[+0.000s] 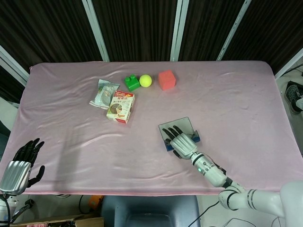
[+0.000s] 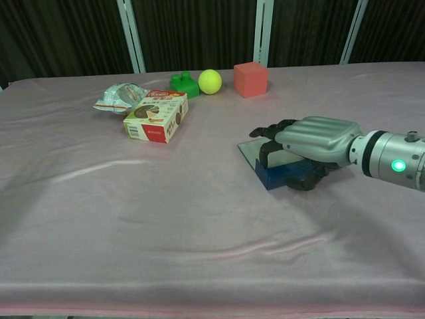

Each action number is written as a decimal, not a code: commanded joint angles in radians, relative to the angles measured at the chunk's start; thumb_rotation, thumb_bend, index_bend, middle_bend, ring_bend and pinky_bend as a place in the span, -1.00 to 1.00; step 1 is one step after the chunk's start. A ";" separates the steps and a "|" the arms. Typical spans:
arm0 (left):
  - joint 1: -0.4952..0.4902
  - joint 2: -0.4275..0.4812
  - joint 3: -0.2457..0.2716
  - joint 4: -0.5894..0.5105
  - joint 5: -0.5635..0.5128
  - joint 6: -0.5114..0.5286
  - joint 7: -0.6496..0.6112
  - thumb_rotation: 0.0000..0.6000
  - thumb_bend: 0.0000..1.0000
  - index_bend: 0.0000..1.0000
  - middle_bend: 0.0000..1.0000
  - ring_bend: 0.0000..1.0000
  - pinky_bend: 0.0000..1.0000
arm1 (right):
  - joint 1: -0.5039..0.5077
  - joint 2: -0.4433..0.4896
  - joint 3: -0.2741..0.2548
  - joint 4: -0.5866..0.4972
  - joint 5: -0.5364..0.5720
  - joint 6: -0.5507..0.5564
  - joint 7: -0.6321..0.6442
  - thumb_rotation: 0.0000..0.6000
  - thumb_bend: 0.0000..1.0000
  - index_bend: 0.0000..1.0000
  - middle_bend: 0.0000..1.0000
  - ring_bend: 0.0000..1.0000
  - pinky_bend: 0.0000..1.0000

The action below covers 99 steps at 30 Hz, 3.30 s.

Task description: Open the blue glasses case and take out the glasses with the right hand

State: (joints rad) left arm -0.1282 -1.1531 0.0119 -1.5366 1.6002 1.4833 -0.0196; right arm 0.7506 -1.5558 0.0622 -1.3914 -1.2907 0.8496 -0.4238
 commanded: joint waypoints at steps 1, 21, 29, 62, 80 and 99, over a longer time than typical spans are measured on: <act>0.001 -0.001 0.001 0.001 0.003 0.001 0.001 1.00 -0.13 -1.00 -1.00 -1.00 -0.73 | -0.014 0.022 -0.026 -0.038 -0.032 0.019 -0.001 1.00 0.10 -0.09 -0.80 -0.86 -1.00; -0.010 -0.021 0.006 -0.002 0.004 -0.026 0.049 1.00 -0.13 -1.00 -1.00 -1.00 -0.73 | -0.168 0.264 -0.243 -0.135 -0.297 0.197 0.150 1.00 0.10 -0.05 -0.80 -0.86 -1.00; -0.022 -0.036 0.004 -0.005 -0.013 -0.059 0.084 1.00 -0.13 -1.00 -1.00 -1.00 -0.73 | -0.207 0.298 -0.261 -0.041 -0.314 0.206 0.251 1.00 0.10 -0.04 -0.80 -0.86 -1.00; -0.029 -0.034 -0.007 -0.011 -0.047 -0.070 0.078 1.00 -0.13 -1.00 -1.00 -1.00 -0.73 | -0.159 0.160 -0.038 0.180 -0.142 0.117 0.227 1.00 0.04 -0.05 -0.80 -0.86 -1.00; -0.028 -0.029 -0.009 -0.007 -0.051 -0.068 0.059 1.00 -0.15 -1.00 -0.99 -1.00 -0.72 | -0.073 0.064 0.029 0.254 -0.065 0.008 0.228 1.00 0.02 0.04 -0.80 -0.86 -1.00; -0.031 -0.029 -0.008 -0.005 -0.050 -0.072 0.062 1.00 -0.16 -1.00 -0.99 -1.00 -0.72 | -0.066 0.044 0.023 0.283 -0.063 0.003 0.234 1.00 0.02 0.19 -0.80 -0.86 -1.00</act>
State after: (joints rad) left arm -0.1592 -1.1825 0.0040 -1.5416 1.5498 1.4109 0.0423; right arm 0.6846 -1.5122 0.0854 -1.1085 -1.3539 0.8525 -0.1900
